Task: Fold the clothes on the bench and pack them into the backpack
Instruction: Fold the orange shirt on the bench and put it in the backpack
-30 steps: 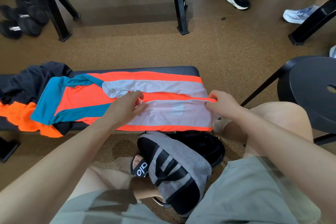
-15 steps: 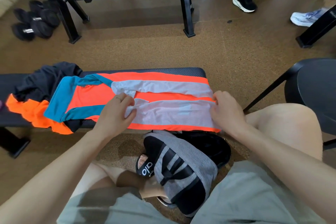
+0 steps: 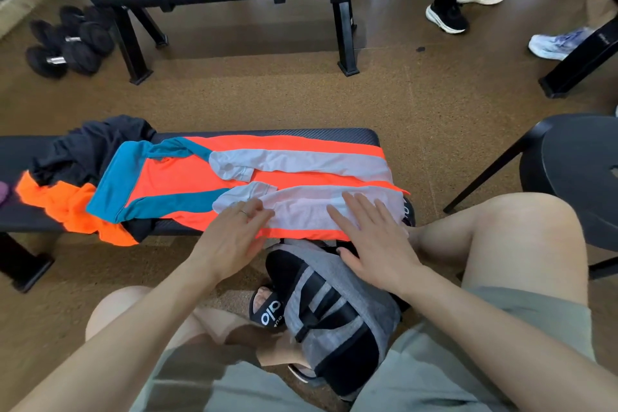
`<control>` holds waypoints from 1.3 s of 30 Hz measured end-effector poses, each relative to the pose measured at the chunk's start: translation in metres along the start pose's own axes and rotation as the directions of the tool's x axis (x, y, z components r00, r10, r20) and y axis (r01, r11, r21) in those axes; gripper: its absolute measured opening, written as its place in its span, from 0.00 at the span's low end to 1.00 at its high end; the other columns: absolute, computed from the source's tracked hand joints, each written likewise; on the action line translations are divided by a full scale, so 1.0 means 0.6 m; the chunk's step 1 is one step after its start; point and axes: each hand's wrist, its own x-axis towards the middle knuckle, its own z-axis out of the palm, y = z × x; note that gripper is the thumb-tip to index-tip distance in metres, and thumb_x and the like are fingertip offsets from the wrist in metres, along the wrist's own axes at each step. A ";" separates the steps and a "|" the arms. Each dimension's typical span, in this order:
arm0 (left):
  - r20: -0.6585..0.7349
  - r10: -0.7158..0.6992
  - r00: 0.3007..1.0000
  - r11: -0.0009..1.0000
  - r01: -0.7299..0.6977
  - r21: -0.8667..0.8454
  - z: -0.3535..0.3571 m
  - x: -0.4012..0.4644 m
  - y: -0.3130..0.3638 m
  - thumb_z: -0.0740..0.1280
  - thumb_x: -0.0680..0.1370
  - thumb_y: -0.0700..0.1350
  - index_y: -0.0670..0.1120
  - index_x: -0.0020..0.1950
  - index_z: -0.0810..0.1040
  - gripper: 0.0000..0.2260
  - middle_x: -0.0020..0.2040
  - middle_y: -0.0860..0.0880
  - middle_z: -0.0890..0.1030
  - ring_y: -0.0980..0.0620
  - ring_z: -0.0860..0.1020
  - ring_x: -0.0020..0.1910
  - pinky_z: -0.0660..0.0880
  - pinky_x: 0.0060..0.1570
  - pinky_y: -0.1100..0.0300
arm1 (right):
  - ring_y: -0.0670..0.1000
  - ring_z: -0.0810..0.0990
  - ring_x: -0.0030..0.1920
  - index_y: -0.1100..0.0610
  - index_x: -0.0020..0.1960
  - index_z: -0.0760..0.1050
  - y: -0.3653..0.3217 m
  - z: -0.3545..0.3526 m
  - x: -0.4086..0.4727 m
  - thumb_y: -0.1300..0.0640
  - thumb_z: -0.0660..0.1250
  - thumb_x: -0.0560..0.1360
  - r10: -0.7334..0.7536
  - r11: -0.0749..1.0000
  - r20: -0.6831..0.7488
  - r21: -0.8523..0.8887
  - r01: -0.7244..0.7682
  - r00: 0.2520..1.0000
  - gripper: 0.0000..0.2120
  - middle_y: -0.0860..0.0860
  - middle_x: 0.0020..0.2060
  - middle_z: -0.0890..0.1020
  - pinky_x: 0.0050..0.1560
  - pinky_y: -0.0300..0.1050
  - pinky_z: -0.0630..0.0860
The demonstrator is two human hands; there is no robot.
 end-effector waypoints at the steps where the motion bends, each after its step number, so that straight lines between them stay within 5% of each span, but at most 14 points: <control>1: -0.012 -0.047 0.999 0.999 0.047 0.017 0.001 0.000 -0.003 0.71 0.76 0.51 0.46 0.70 0.72 0.24 0.67 0.43 0.73 0.39 0.74 0.61 0.74 0.57 0.44 | 0.59 0.53 0.80 0.48 0.82 0.52 0.005 0.003 0.008 0.40 0.59 0.79 -0.001 1.000 0.023 0.003 0.001 1.000 0.35 0.57 0.81 0.54 0.79 0.60 0.54; 4: 0.112 -0.120 0.986 0.992 0.114 0.061 0.016 -0.010 -0.029 0.70 0.75 0.62 0.47 0.81 0.60 0.39 0.79 0.41 0.62 0.38 0.62 0.77 0.63 0.74 0.42 | 0.57 0.47 0.82 0.49 0.83 0.46 0.030 0.019 0.016 0.36 0.52 0.79 0.025 0.999 0.108 -0.040 -0.021 0.994 0.37 0.56 0.82 0.46 0.78 0.59 0.44; 9: 0.200 -0.123 0.972 0.991 0.111 0.072 0.035 -0.018 -0.059 0.67 0.77 0.62 0.50 0.83 0.53 0.40 0.82 0.43 0.56 0.40 0.57 0.80 0.59 0.77 0.43 | 0.57 0.52 0.81 0.49 0.82 0.53 0.035 0.011 0.033 0.35 0.52 0.79 0.031 0.999 0.017 -0.018 -0.031 0.999 0.36 0.56 0.81 0.54 0.78 0.57 0.46; 14: 0.225 -0.187 0.956 0.982 0.176 0.067 0.045 -0.022 -0.069 0.71 0.75 0.60 0.53 0.83 0.52 0.42 0.82 0.41 0.57 0.38 0.58 0.79 0.59 0.76 0.40 | 0.53 0.42 0.82 0.45 0.83 0.45 0.065 0.020 0.048 0.33 0.40 0.80 0.022 1.000 0.120 -0.014 -0.021 0.992 0.35 0.52 0.82 0.45 0.80 0.58 0.44; 19: 0.200 -0.172 0.965 0.985 0.164 0.058 0.024 0.006 -0.060 0.60 0.76 0.69 0.52 0.80 0.60 0.37 0.78 0.39 0.64 0.36 0.64 0.75 0.61 0.73 0.41 | 0.60 0.70 0.72 0.55 0.76 0.67 0.109 0.000 0.086 0.39 0.49 0.81 0.144 0.984 -0.075 0.116 -0.134 0.987 0.31 0.57 0.72 0.72 0.71 0.58 0.67; 24: 0.151 -0.053 0.987 0.999 0.052 0.011 0.013 0.057 0.005 0.52 0.78 0.72 0.54 0.82 0.54 0.37 0.81 0.42 0.57 0.41 0.57 0.79 0.54 0.77 0.42 | 0.58 0.76 0.60 0.55 0.66 0.75 0.142 -0.013 0.116 0.51 0.64 0.79 0.550 0.707 -0.106 0.588 -0.394 0.828 0.17 0.54 0.59 0.78 0.60 0.52 0.71; 30: 0.262 -0.110 0.959 0.991 0.125 -0.043 0.051 0.095 0.040 0.40 0.78 0.72 0.59 0.83 0.45 0.35 0.83 0.47 0.45 0.44 0.47 0.82 0.43 0.79 0.44 | 0.54 0.60 0.78 0.44 0.82 0.51 0.172 0.030 0.126 0.45 0.58 0.82 0.420 0.644 0.212 0.615 -0.455 0.882 0.31 0.52 0.78 0.62 0.76 0.54 0.60; 33: 0.213 -0.104 0.972 0.992 0.116 -0.042 0.039 0.106 0.031 0.46 0.80 0.68 0.58 0.82 0.52 0.32 0.83 0.46 0.52 0.44 0.52 0.81 0.47 0.78 0.44 | 0.52 0.62 0.78 0.47 0.82 0.51 0.160 0.027 0.135 0.44 0.58 0.83 0.512 0.401 0.225 0.791 -0.462 0.829 0.31 0.50 0.78 0.64 0.75 0.46 0.58; 35: 0.168 -0.146 0.975 0.988 0.152 -0.026 0.034 0.109 0.013 0.48 0.80 0.67 0.57 0.82 0.55 0.31 0.83 0.45 0.54 0.43 0.54 0.81 0.49 0.78 0.43 | 0.54 0.61 0.78 0.48 0.82 0.50 0.160 0.024 0.150 0.42 0.56 0.83 0.570 0.245 0.319 0.813 -0.528 0.757 0.31 0.50 0.79 0.62 0.76 0.50 0.58; 39: 0.295 -0.220 0.930 0.961 0.258 -0.098 0.039 0.099 -0.022 0.38 0.75 0.74 0.57 0.82 0.52 0.39 0.83 0.45 0.49 0.44 0.49 0.81 0.48 0.78 0.46 | 0.61 0.64 0.75 0.52 0.80 0.56 0.162 0.035 0.150 0.37 0.54 0.81 0.567 0.364 0.365 0.694 -0.622 0.739 0.32 0.58 0.75 0.66 0.74 0.61 0.61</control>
